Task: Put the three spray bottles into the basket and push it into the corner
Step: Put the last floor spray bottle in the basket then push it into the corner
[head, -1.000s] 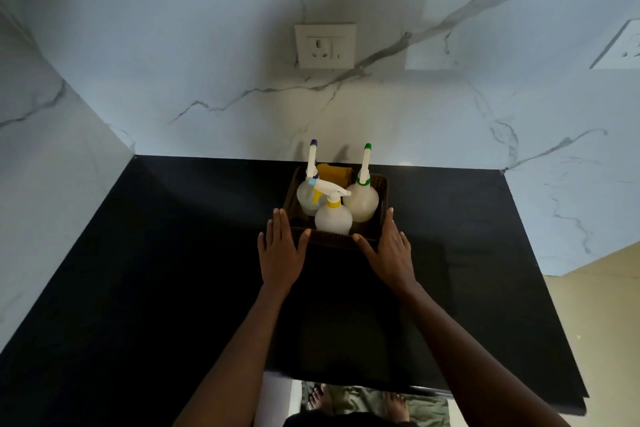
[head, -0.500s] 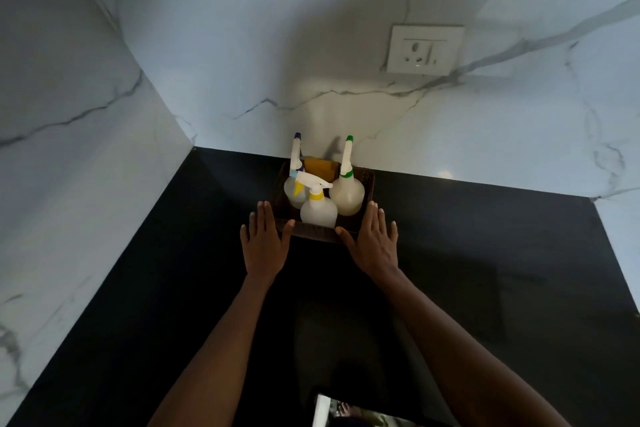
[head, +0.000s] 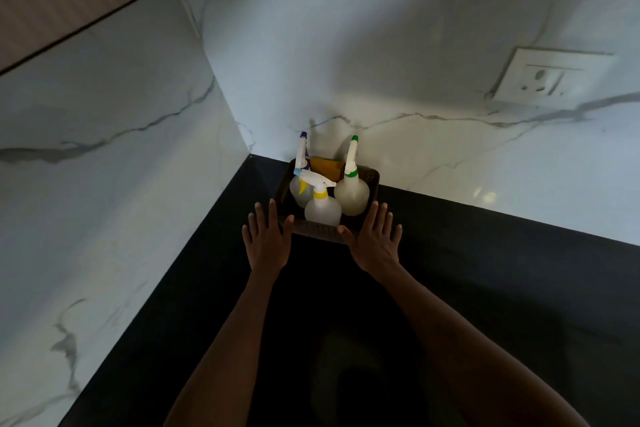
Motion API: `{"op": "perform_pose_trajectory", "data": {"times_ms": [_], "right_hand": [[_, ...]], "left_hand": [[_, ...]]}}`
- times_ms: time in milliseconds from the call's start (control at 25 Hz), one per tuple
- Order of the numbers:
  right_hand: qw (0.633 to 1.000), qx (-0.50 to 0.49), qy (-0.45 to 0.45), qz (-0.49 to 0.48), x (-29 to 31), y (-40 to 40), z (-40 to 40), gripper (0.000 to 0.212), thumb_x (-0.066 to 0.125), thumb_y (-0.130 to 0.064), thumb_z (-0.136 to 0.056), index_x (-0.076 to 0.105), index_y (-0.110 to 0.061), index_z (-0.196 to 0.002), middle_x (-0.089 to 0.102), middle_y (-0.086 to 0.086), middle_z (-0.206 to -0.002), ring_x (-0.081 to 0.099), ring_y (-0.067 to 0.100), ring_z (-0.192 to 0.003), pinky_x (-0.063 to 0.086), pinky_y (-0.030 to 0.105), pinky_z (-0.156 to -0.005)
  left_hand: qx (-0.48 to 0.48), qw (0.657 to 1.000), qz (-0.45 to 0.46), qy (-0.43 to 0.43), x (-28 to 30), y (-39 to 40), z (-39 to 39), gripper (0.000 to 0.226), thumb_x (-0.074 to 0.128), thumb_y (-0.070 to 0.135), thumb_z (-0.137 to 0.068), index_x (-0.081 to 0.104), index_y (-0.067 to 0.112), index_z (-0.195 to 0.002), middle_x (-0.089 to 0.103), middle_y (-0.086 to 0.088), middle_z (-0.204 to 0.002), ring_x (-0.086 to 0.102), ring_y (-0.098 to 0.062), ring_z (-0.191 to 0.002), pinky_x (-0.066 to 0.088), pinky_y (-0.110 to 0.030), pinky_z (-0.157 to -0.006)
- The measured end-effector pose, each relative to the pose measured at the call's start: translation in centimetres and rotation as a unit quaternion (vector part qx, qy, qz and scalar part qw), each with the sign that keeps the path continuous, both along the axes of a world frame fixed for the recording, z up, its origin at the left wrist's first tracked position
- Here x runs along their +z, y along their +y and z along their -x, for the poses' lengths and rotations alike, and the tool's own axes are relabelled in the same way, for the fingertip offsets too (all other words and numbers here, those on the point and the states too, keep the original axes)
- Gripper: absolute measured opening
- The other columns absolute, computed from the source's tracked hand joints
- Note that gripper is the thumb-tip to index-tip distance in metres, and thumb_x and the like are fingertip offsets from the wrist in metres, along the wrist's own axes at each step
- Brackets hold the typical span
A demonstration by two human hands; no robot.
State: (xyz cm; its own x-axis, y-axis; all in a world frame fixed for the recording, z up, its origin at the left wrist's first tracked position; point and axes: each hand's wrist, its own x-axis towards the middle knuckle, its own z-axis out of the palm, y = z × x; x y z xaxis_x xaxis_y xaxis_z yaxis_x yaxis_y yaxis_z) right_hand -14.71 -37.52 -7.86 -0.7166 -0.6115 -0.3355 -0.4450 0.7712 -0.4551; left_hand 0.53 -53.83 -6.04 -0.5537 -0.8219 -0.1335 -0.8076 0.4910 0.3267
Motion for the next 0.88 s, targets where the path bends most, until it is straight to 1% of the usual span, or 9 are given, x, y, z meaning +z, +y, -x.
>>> {"op": "perform_pose_trajectory", "data": {"times_ms": [280,400,560,680,880], "right_hand": [[1.0,0.013,-0.013,-0.005,0.5,-8.1,-0.7,0.107,0.026,-0.082,-0.091,-0.016,-0.011,-0.159,-0.021,0.016,-0.167,-0.014,0.036,-0.156,-0.006,0.059,-0.124],[1.0,0.029,-0.004,-0.009,0.8,-11.3,-1.2,0.105,0.026,-0.079,-0.093,-0.015,-0.009,-0.159,-0.021,0.016,-0.167,-0.016,0.036,-0.156,-0.007,0.059,-0.124],[0.998,0.055,0.02,0.004,1.1,-14.0,-1.5,0.097,0.028,-0.071,-0.098,-0.012,-0.008,-0.16,-0.021,0.014,-0.168,-0.018,0.035,-0.156,-0.009,0.06,-0.124],[0.997,0.072,0.033,0.014,0.9,-14.9,-1.5,0.095,0.028,-0.069,-0.1,-0.012,-0.008,-0.16,-0.021,0.013,-0.168,-0.019,0.035,-0.155,-0.009,0.059,-0.124],[0.997,0.051,0.055,0.036,-0.1,-16.4,-3.0,0.093,0.024,-0.066,-0.101,-0.016,-0.005,-0.159,-0.024,0.014,-0.167,-0.02,0.034,-0.155,-0.008,0.058,-0.125]], "left_hand": [[0.059,0.998,-0.008,-0.001,0.2,-6.6,-0.6,0.068,0.02,0.061,-0.103,0.003,0.032,-0.162,-0.003,-0.013,-0.171,0.001,-0.035,-0.158,0.005,-0.054,-0.128],[0.074,0.996,0.033,-0.026,0.3,-9.5,-1.0,0.065,0.022,0.058,-0.105,0.007,0.031,-0.162,-0.002,-0.015,-0.17,0.001,-0.036,-0.158,0.006,-0.055,-0.128],[0.089,0.99,0.092,-0.063,0.5,-12.5,-1.0,0.06,0.021,0.054,-0.107,0.011,0.031,-0.162,-0.008,-0.017,-0.169,-0.007,-0.037,-0.158,-0.001,-0.055,-0.128],[0.082,0.984,0.135,-0.085,0.4,-14.1,-1.0,0.057,0.015,0.052,-0.108,0.009,0.032,-0.161,-0.013,-0.019,-0.168,-0.01,-0.037,-0.157,-0.005,-0.054,-0.127],[0.07,0.98,0.163,-0.09,0.1,-15.8,-1.1,0.057,0.015,0.047,-0.109,0.011,0.027,-0.162,-0.012,-0.02,-0.168,-0.01,-0.034,-0.158,-0.004,-0.056,-0.127]]}}
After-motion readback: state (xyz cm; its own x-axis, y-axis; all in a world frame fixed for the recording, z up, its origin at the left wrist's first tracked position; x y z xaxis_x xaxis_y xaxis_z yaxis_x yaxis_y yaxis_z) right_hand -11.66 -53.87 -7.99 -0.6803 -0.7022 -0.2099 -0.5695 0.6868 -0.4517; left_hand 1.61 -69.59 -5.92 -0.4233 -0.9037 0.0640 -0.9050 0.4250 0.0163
